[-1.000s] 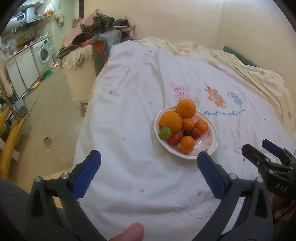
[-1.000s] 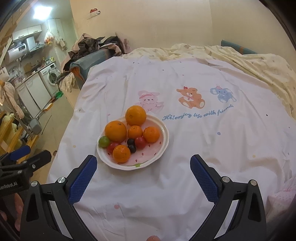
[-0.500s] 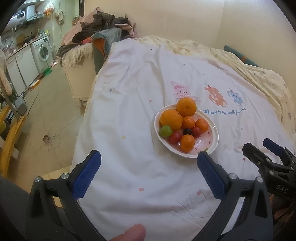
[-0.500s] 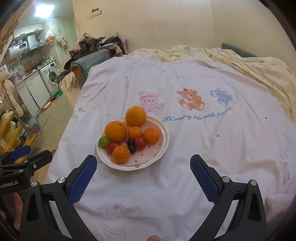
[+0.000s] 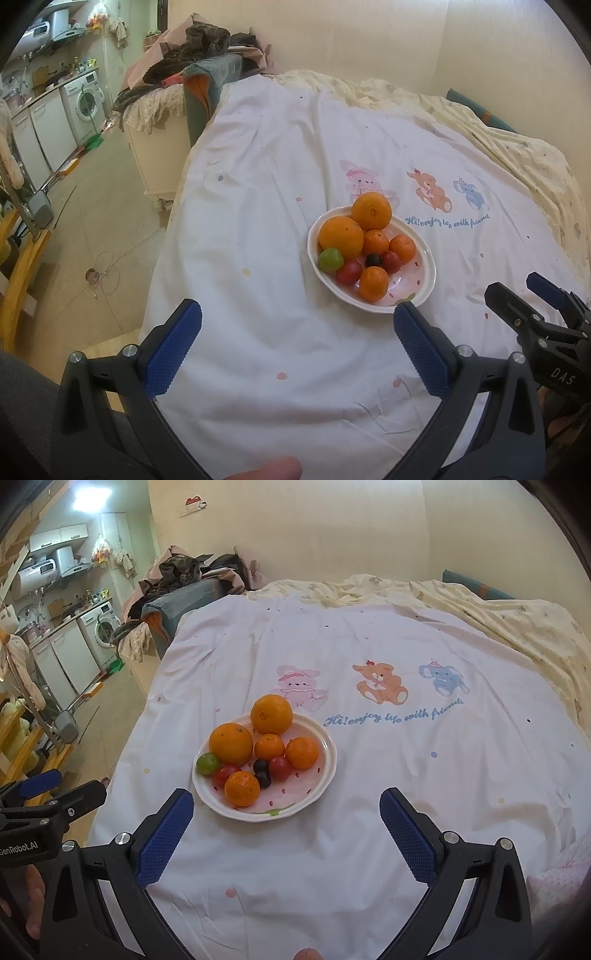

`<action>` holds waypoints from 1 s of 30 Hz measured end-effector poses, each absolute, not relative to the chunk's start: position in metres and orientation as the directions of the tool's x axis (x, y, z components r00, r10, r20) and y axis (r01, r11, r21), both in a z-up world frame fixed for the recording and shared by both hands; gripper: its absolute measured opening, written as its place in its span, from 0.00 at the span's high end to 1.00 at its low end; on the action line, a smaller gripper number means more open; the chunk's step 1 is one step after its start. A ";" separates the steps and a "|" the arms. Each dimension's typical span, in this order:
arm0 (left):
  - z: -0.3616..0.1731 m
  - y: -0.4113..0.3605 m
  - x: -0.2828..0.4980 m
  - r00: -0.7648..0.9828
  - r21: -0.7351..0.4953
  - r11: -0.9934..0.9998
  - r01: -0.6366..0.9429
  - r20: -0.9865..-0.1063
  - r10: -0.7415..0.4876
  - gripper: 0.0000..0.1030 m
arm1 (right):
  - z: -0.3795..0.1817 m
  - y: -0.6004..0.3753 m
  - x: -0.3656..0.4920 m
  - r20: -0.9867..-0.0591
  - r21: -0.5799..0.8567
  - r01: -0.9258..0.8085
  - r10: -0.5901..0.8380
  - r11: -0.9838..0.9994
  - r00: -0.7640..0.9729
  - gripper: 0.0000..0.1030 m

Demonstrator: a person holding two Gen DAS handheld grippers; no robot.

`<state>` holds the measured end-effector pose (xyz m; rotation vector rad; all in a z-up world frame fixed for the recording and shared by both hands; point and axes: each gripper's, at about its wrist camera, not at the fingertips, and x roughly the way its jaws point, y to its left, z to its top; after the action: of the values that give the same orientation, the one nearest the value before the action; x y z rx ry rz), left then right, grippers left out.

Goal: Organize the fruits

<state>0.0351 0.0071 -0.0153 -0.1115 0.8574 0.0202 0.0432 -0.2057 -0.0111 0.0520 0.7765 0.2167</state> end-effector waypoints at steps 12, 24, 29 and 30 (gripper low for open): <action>-0.016 0.009 0.034 0.651 -0.095 0.993 -0.068 -0.759 -0.028 0.01 | -0.013 -0.208 0.045 -0.698 0.145 -0.165 0.219 0.976 0.682 0.00; -0.019 0.010 0.034 0.644 -0.096 0.993 -0.074 -0.765 -0.026 0.01 | -0.014 -0.209 0.045 -0.698 0.146 -0.168 0.222 0.975 0.680 0.00; -0.018 0.009 0.034 0.642 -0.099 0.992 -0.075 -0.766 -0.028 0.01 | -0.014 -0.208 0.045 -0.699 0.147 -0.167 0.222 0.975 0.680 0.00; -0.018 0.009 0.033 0.643 -0.104 0.992 -0.073 -0.765 -0.033 0.00 | -0.014 -0.208 0.045 -0.699 0.147 -0.168 0.223 0.975 0.680 0.00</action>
<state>0.0334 0.0092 -0.0179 -0.1292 0.8728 0.0228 0.0446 -0.2082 -0.0142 0.0731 0.7935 0.2194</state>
